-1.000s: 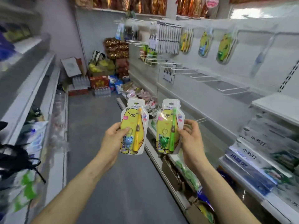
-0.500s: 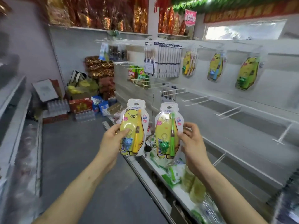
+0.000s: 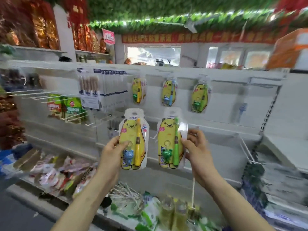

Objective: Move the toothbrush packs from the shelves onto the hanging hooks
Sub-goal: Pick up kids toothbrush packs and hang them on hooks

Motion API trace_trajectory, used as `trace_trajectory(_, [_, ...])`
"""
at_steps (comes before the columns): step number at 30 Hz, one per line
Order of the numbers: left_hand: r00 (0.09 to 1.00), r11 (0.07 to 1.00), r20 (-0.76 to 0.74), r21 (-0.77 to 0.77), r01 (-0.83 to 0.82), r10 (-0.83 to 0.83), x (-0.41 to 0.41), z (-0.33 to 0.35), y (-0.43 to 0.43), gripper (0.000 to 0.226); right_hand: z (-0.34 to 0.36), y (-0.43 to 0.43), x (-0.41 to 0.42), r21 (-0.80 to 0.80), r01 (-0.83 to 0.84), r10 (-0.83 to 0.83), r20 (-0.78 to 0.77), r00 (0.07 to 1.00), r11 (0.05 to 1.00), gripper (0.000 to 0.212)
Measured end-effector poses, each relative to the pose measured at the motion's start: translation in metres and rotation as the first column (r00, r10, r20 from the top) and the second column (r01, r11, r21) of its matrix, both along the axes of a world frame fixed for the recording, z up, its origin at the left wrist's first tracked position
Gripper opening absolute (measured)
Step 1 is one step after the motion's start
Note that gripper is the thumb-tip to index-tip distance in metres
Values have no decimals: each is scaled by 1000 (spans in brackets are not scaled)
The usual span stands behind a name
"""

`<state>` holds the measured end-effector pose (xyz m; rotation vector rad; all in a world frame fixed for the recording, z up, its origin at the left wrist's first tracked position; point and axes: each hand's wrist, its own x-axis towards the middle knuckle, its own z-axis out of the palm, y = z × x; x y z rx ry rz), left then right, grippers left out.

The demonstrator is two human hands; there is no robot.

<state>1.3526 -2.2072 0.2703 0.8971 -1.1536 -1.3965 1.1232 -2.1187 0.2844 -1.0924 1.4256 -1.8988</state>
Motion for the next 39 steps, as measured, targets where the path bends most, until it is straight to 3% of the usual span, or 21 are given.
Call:
trace_trajectory(11, [980,975,-4,-97,198,-200,-91,26,-83,17,45,-44,-80,-132,232,-237,-29,971,964,28])
trace_trajectory(21, [937,933,14,-86,348,-348,-125,29,-139,15,59,-67,-86,-154,355,-364,-31,931,922,29])
trace_trajectory(39, [912,911,60,-53,409,-406,-137,17,-182,19,69,-70,-81,-202,442,-443,44,896,874,27])
